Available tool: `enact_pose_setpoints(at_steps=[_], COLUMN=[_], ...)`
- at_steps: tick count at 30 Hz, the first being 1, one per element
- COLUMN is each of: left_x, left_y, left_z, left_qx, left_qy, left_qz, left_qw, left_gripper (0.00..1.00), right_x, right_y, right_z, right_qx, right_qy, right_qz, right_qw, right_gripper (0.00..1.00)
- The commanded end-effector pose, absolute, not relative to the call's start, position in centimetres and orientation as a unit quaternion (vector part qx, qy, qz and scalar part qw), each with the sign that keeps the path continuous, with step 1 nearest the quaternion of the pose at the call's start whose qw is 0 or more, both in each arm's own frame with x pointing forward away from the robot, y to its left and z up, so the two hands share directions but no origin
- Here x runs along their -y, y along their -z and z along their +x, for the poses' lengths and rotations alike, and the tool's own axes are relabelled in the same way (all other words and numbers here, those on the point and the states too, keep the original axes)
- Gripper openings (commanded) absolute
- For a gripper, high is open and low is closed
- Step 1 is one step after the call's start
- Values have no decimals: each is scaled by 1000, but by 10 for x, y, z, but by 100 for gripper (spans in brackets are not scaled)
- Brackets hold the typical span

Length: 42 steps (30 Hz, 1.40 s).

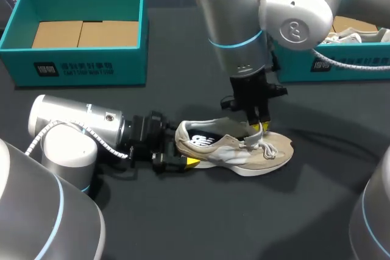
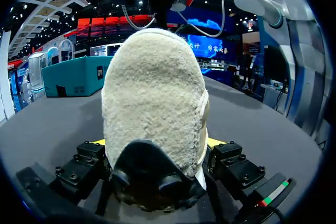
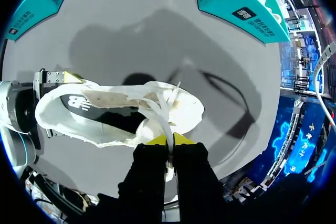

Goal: Take the shoe out of the shoebox, open the shoe tongue, remove and reinsert the insole, then place the shoe into the shoebox

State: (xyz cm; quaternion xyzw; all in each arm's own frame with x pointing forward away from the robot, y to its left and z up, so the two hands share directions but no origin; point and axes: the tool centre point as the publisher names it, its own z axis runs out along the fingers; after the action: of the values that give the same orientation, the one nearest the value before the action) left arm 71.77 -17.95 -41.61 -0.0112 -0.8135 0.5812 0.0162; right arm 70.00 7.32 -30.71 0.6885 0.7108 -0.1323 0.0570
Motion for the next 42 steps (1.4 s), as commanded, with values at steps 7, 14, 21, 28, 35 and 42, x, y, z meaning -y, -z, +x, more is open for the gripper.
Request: enact_pose_setpoints(at_steps=[7,14,21,28,35,42], left_x=[179,179,179,179,179,179], left_y=[416,416,416,416,416,416], left_z=[717,717,717,717,717,717], left_qx=[814,814,814,814,814,814], left_qy=[-580,-580,-580,-580,-580,-580], left_qz=[-11,-11,-11,-11,-11,-11], left_qw=[16,16,16,16,16,16], left_gripper=[0,0,0,0,0,0], right_x=[-37,-26,-15,0,-1,-20], right_y=[329,344,357,368,343,291], right_z=[706,712,718,722,719,718], right_qx=[-721,-698,-675,-653,-650,-682], right_qy=[99,109,128,141,146,128], right_qz=[686,708,726,744,744,716], right_qw=[25,26,33,34,51,78], right_gripper=[0,15,46,50,49,45])
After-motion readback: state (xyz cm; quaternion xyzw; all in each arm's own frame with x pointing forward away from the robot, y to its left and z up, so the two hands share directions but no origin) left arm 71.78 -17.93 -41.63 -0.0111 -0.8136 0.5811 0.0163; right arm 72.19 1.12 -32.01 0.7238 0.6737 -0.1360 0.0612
